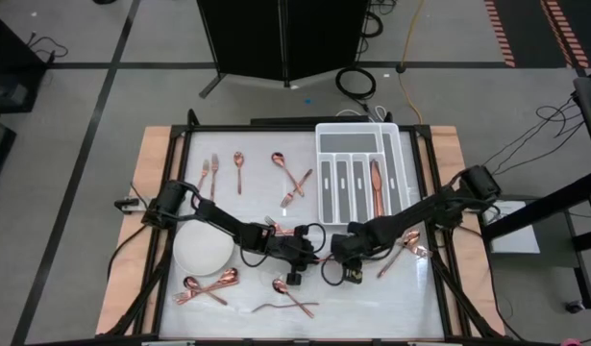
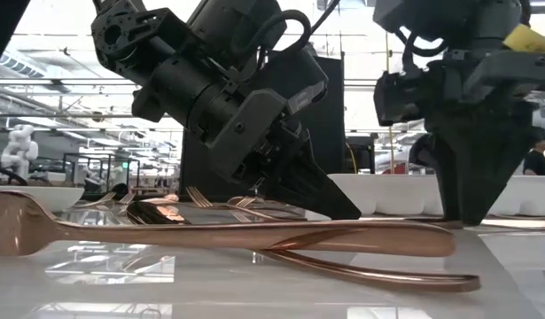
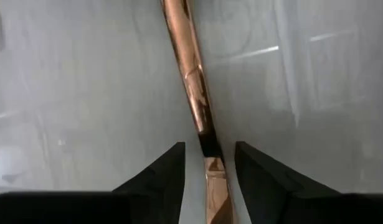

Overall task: Sort silverware
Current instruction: Put the bronze knife into the silverware tray

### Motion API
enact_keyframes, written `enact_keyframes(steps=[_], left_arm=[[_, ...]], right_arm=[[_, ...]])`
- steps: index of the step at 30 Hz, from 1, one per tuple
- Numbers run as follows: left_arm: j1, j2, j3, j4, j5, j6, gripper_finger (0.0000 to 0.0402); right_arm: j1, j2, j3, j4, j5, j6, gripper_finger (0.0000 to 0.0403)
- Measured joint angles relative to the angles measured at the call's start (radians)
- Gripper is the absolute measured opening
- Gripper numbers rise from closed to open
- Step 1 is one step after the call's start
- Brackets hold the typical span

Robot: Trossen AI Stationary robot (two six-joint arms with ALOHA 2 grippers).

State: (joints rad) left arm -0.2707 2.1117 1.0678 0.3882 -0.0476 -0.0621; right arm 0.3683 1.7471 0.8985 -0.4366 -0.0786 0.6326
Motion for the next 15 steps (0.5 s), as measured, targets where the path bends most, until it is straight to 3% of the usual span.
enact_keyframes(steps=[3,7,11,15], left_arm=[[0.000,0.000,0.002,-0.002,-0.011,0.000,0.0033],[-0.008,-0.027,0.001,-0.023,-0.103,0.046,0.0033],[-0.027,-0.094,0.001,-0.028,-0.223,0.053,0.0032],[-0.042,-0.145,0.003,-0.018,-0.239,0.054,0.0032]], right_arm=[[0.015,-0.004,-0.030,0.013,0.028,0.006,0.0102],[0.054,-0.001,-0.022,0.003,0.096,-0.026,0.0019],[0.088,0.009,0.023,-0.027,0.150,-0.029,0.0017],[0.114,0.008,0.099,-0.103,0.189,-0.047,0.0006]])
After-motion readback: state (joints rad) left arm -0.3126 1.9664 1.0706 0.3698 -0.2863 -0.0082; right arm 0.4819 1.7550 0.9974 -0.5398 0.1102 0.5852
